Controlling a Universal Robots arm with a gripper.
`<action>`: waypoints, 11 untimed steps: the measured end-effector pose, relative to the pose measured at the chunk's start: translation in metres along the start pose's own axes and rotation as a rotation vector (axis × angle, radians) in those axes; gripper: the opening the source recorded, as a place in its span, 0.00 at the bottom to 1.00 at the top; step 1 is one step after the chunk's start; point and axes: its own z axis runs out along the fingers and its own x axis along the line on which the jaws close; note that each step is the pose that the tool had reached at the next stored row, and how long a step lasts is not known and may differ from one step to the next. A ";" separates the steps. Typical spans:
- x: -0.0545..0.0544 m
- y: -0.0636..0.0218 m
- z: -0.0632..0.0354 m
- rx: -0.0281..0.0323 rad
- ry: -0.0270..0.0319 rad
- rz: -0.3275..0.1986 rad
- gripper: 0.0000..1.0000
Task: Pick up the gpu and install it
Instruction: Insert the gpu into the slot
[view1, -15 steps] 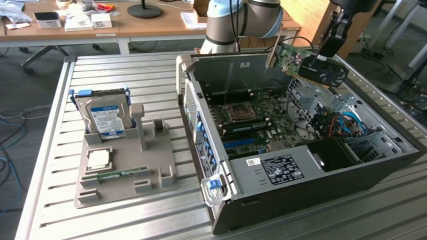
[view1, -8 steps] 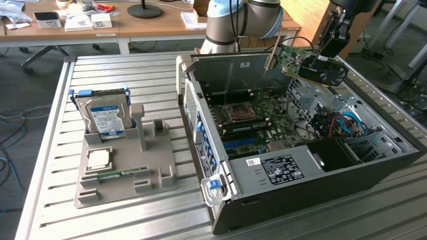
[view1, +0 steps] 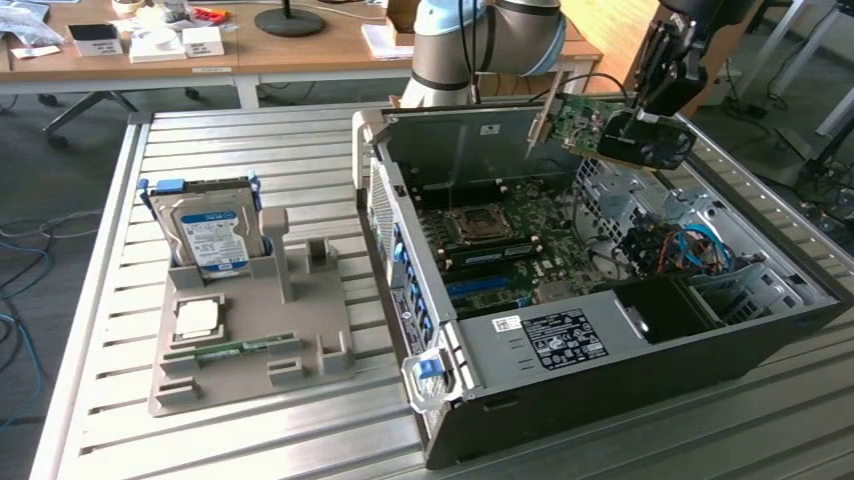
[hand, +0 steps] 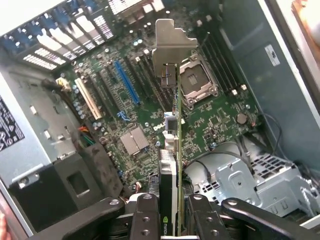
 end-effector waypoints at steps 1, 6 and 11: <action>0.000 0.0000 0.0000 0.0000 0.0005 -0.015 0.27; 0.000 0.0000 0.0004 0.0001 0.0026 -0.094 0.27; 0.000 0.0000 0.0005 0.0000 0.0040 -0.156 0.27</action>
